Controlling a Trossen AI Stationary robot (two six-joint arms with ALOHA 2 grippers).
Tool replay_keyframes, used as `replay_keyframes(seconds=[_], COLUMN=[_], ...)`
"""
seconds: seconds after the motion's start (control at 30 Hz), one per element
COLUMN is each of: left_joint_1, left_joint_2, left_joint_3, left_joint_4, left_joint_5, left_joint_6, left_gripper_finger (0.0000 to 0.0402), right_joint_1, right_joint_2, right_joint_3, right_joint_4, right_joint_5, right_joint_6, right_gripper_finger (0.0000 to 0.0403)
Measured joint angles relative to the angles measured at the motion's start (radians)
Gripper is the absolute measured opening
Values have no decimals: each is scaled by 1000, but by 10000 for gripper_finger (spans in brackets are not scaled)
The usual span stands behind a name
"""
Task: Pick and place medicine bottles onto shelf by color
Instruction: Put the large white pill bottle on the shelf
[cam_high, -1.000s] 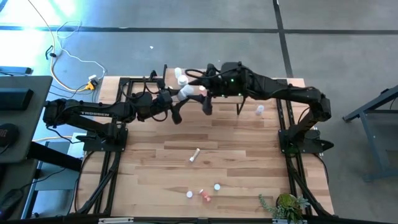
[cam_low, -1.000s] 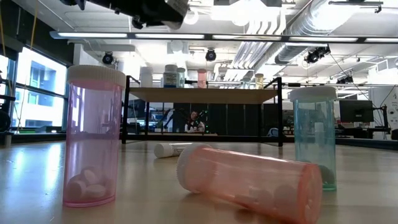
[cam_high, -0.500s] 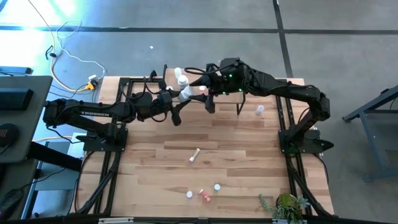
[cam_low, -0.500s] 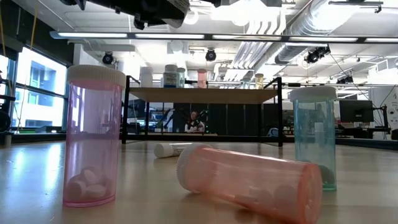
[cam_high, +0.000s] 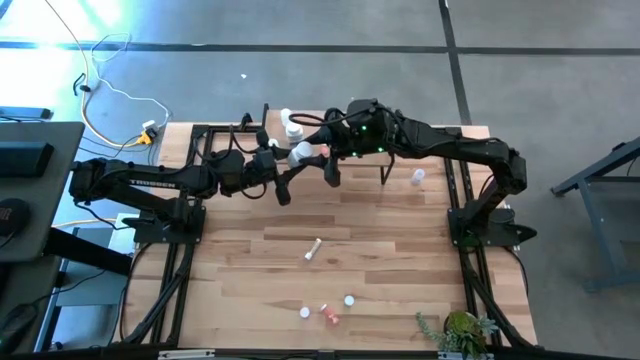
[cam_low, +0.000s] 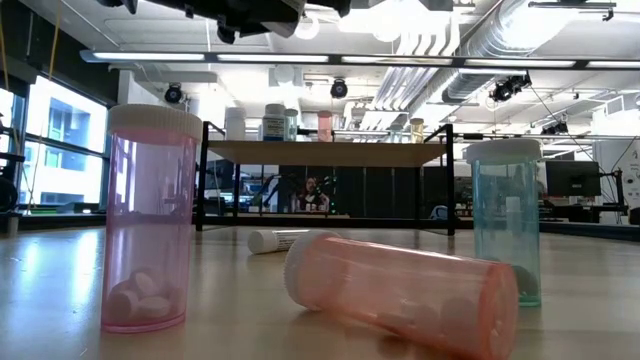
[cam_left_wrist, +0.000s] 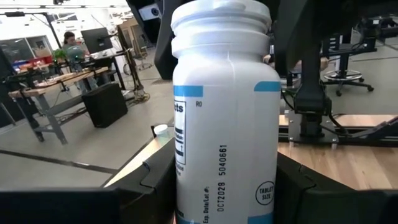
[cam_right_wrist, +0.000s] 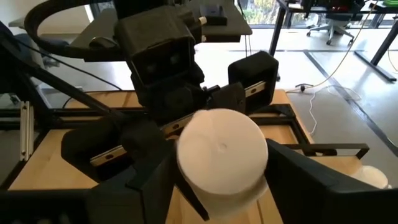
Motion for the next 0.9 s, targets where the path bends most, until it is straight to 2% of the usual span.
replay_keyframes(seconds=[0.27, 0.57, 0.9], left_joint_1=[0, 0, 0], left_joint_2=[0, 0, 0], left_joint_3=[0, -1, -1], left_joint_4=[-2, -4, 1], left_joint_5=[-3, 0, 1], left_joint_6=[-3, -2, 79], left_gripper_finger=[156, 171, 223], right_joint_1=[0, 0, 0], right_joint_2=[0, -1, -1], right_joint_3=[0, 0, 0], right_joint_4=[1, -14, -30], right_joint_5=[2, 1, 2], right_joint_6=[0, 17, 41], right_gripper_finger=[157, 156, 156])
